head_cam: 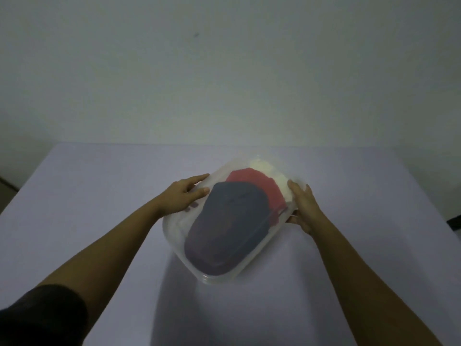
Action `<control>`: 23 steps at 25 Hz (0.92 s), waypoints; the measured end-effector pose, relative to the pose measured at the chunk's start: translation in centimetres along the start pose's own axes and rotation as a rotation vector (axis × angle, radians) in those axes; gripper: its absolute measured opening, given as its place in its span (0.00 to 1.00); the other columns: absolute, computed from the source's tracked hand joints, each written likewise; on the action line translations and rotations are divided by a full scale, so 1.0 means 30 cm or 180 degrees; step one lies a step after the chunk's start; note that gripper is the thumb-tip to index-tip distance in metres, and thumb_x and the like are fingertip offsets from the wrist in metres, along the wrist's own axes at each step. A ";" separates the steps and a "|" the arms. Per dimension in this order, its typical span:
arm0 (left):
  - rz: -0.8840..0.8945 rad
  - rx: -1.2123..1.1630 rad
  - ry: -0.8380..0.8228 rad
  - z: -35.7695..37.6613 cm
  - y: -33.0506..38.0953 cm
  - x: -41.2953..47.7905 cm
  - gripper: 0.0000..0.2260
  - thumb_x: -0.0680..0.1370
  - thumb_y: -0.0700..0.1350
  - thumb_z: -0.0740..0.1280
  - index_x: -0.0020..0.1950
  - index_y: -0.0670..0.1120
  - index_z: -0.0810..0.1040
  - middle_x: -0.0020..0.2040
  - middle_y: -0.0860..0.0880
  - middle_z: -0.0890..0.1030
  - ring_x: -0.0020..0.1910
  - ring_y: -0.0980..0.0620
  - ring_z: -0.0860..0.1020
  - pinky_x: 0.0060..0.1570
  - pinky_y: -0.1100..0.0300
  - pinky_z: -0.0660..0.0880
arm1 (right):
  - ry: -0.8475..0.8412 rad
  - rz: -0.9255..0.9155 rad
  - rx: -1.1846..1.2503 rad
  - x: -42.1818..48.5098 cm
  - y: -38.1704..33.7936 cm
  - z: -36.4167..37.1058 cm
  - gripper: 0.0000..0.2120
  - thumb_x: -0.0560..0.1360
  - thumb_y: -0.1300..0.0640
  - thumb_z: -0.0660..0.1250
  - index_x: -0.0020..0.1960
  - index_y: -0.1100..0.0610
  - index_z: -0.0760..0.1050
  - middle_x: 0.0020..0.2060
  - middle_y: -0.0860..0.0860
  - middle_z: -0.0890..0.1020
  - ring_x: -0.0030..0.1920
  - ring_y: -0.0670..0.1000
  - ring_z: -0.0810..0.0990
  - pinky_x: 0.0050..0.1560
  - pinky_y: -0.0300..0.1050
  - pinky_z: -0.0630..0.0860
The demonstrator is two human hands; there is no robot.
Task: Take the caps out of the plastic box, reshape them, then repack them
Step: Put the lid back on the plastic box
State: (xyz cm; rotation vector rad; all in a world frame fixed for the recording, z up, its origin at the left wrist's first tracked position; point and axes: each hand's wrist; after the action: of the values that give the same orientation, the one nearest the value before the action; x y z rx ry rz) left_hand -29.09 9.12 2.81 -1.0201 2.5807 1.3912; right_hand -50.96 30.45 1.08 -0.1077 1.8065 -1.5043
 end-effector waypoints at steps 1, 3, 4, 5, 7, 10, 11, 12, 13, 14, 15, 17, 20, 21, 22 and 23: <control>0.0007 0.0168 0.0116 -0.015 0.017 0.044 0.24 0.77 0.59 0.60 0.73 0.57 0.63 0.66 0.47 0.75 0.52 0.50 0.79 0.53 0.53 0.77 | 0.0142 -0.0010 0.0122 0.031 0.000 0.002 0.26 0.76 0.44 0.62 0.71 0.47 0.58 0.60 0.55 0.74 0.50 0.58 0.79 0.38 0.54 0.80; -0.0049 0.0380 0.0722 -0.055 0.031 0.128 0.25 0.77 0.60 0.60 0.72 0.53 0.65 0.67 0.46 0.75 0.60 0.44 0.76 0.61 0.47 0.71 | 0.0355 0.0027 0.0398 0.095 0.006 0.014 0.27 0.75 0.45 0.63 0.71 0.47 0.58 0.63 0.56 0.72 0.54 0.61 0.77 0.41 0.60 0.80; -0.0190 0.0312 0.1118 -0.072 0.025 0.162 0.26 0.77 0.61 0.59 0.71 0.50 0.67 0.67 0.45 0.75 0.63 0.43 0.75 0.63 0.47 0.69 | 0.0460 0.0052 0.0529 0.123 0.010 0.021 0.28 0.75 0.45 0.64 0.71 0.46 0.58 0.65 0.55 0.70 0.57 0.62 0.76 0.44 0.63 0.80; -0.0407 0.0174 0.1439 -0.082 0.010 0.190 0.27 0.77 0.61 0.59 0.71 0.47 0.67 0.67 0.43 0.74 0.64 0.42 0.74 0.63 0.48 0.69 | 0.0583 0.0065 0.0646 0.157 0.013 0.028 0.28 0.75 0.46 0.65 0.71 0.45 0.58 0.66 0.55 0.69 0.59 0.62 0.74 0.47 0.64 0.79; -0.1046 -0.0344 0.1561 -0.062 -0.030 0.220 0.31 0.76 0.63 0.59 0.72 0.44 0.65 0.69 0.40 0.71 0.65 0.39 0.72 0.54 0.49 0.74 | 0.0830 0.0031 0.0823 0.219 0.015 0.053 0.27 0.75 0.48 0.65 0.70 0.44 0.58 0.66 0.53 0.68 0.60 0.61 0.74 0.49 0.62 0.78; -0.1629 -0.1500 0.1150 0.035 -0.073 0.260 0.37 0.73 0.66 0.62 0.75 0.48 0.58 0.70 0.39 0.67 0.62 0.36 0.72 0.40 0.51 0.77 | 0.1141 -0.0008 0.1147 0.323 0.007 0.114 0.26 0.75 0.49 0.65 0.70 0.45 0.59 0.61 0.51 0.69 0.58 0.58 0.73 0.50 0.61 0.78; -0.1584 -0.1777 0.1162 0.058 -0.080 0.288 0.37 0.72 0.64 0.64 0.74 0.47 0.58 0.69 0.39 0.69 0.60 0.37 0.74 0.40 0.51 0.78 | 0.1204 -0.0015 0.1271 0.355 0.002 0.135 0.26 0.76 0.50 0.65 0.69 0.45 0.59 0.60 0.51 0.68 0.57 0.57 0.73 0.51 0.61 0.78; -0.1471 -0.1974 0.1223 0.073 -0.084 0.322 0.35 0.73 0.61 0.66 0.73 0.46 0.59 0.68 0.39 0.70 0.58 0.39 0.76 0.41 0.52 0.78 | 0.1243 -0.0016 0.1362 0.387 -0.002 0.155 0.26 0.76 0.50 0.65 0.69 0.46 0.59 0.59 0.51 0.68 0.57 0.56 0.73 0.51 0.60 0.78; -0.1347 -0.2081 0.1308 0.080 -0.084 0.352 0.32 0.73 0.57 0.68 0.72 0.46 0.60 0.66 0.39 0.72 0.56 0.40 0.77 0.42 0.53 0.78 | 0.1247 -0.0025 0.1408 0.413 -0.004 0.171 0.26 0.76 0.51 0.65 0.69 0.46 0.58 0.60 0.51 0.68 0.56 0.56 0.73 0.51 0.59 0.77; -0.1251 -0.2106 0.1405 0.080 -0.078 0.380 0.30 0.74 0.53 0.69 0.70 0.45 0.62 0.65 0.39 0.73 0.55 0.41 0.78 0.43 0.53 0.79 | 0.1236 -0.0034 0.1435 0.436 -0.003 0.183 0.26 0.76 0.51 0.65 0.70 0.46 0.58 0.60 0.51 0.68 0.56 0.55 0.73 0.52 0.58 0.77; -0.1188 -0.2109 0.1513 0.077 -0.079 0.411 0.27 0.74 0.49 0.70 0.69 0.44 0.64 0.64 0.39 0.74 0.54 0.41 0.77 0.45 0.53 0.79 | 0.1214 -0.0034 0.1445 0.460 -0.004 0.194 0.26 0.76 0.52 0.65 0.70 0.46 0.57 0.60 0.51 0.68 0.57 0.55 0.73 0.52 0.58 0.77; -0.1181 -0.2131 0.1646 0.063 -0.087 0.459 0.25 0.74 0.45 0.70 0.68 0.43 0.66 0.63 0.39 0.75 0.54 0.41 0.77 0.48 0.51 0.79 | 0.1160 -0.0029 0.1394 0.509 -0.001 0.206 0.26 0.76 0.53 0.65 0.69 0.47 0.56 0.60 0.51 0.68 0.57 0.55 0.73 0.53 0.59 0.76; -0.1244 -0.2119 0.1708 0.042 -0.108 0.506 0.24 0.74 0.43 0.70 0.67 0.42 0.67 0.62 0.39 0.75 0.52 0.41 0.77 0.51 0.49 0.79 | 0.1033 -0.0014 0.1347 0.574 0.001 0.220 0.25 0.76 0.54 0.66 0.68 0.48 0.57 0.60 0.51 0.69 0.57 0.54 0.74 0.53 0.58 0.77; -0.1248 -0.2130 0.1745 0.037 -0.114 0.517 0.24 0.74 0.42 0.70 0.68 0.42 0.67 0.62 0.38 0.75 0.52 0.41 0.77 0.51 0.48 0.79 | 0.1026 -0.0023 0.1291 0.588 0.004 0.224 0.24 0.76 0.54 0.66 0.67 0.49 0.58 0.59 0.52 0.69 0.56 0.54 0.74 0.53 0.57 0.77; -0.1248 -0.2126 0.1792 0.032 -0.118 0.525 0.24 0.74 0.42 0.70 0.68 0.42 0.67 0.62 0.38 0.75 0.53 0.41 0.77 0.52 0.48 0.79 | 0.1028 -0.0046 0.1213 0.599 0.008 0.226 0.23 0.76 0.54 0.66 0.66 0.50 0.58 0.59 0.52 0.70 0.55 0.53 0.74 0.52 0.56 0.77; -0.1231 -0.2149 0.1824 0.029 -0.122 0.532 0.25 0.74 0.42 0.70 0.69 0.42 0.67 0.63 0.38 0.75 0.53 0.41 0.77 0.52 0.48 0.79 | 0.1021 -0.0057 0.1183 0.610 0.016 0.228 0.23 0.76 0.54 0.66 0.65 0.51 0.59 0.58 0.52 0.70 0.54 0.53 0.74 0.51 0.54 0.77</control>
State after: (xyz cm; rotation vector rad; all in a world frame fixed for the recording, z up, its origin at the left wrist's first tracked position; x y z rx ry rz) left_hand -39.75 -0.08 -5.59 -2.1406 1.9904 2.1317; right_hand -59.54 15.70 -8.45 0.3170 1.7301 -1.9288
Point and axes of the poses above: each hand's wrist, its own x-axis towards the middle knuckle, its own z-axis out of the palm, y = z × x
